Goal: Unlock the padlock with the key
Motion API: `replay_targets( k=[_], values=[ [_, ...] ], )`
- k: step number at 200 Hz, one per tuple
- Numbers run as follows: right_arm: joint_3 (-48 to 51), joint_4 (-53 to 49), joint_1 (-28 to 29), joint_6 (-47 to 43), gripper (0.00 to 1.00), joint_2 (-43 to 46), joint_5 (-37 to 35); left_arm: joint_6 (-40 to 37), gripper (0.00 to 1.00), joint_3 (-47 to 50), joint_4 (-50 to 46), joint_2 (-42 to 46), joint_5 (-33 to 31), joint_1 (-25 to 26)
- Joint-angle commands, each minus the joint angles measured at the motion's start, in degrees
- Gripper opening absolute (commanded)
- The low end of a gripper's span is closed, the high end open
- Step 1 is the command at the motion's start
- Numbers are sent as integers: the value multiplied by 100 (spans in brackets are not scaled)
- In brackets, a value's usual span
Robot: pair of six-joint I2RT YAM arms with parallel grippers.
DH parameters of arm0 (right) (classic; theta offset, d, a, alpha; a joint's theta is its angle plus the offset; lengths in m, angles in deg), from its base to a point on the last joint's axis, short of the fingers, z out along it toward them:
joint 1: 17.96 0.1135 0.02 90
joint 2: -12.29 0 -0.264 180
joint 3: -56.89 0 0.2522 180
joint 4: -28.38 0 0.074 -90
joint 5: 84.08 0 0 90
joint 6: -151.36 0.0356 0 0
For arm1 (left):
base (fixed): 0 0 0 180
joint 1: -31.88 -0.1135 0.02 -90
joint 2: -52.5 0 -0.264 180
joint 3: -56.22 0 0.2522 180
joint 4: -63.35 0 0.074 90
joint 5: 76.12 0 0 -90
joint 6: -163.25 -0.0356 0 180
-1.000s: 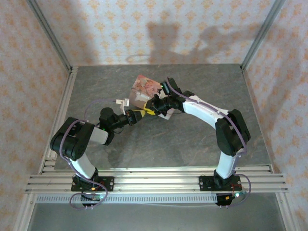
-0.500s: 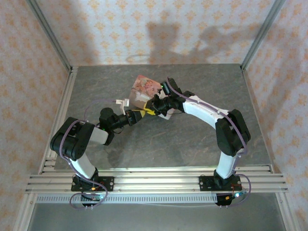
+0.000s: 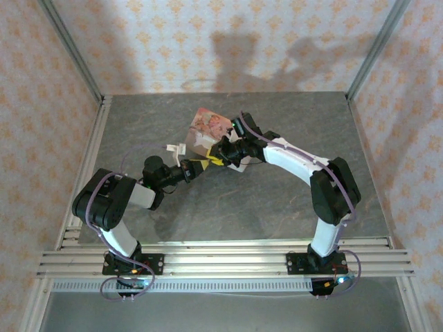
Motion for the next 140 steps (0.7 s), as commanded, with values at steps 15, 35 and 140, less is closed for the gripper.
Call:
replay_targets(
  k=[15,35,140],
  values=[
    [152,-41,-20,315,0,181,466,-144,0,17,-38,194,-74,16],
    [164,-33,-20,324,0,173,473,-153,0,12,-52,250,-94,15],
    [80,-389,109,134,0,61,171,-497,0,-189,-481,677,-479,259]
  ],
)
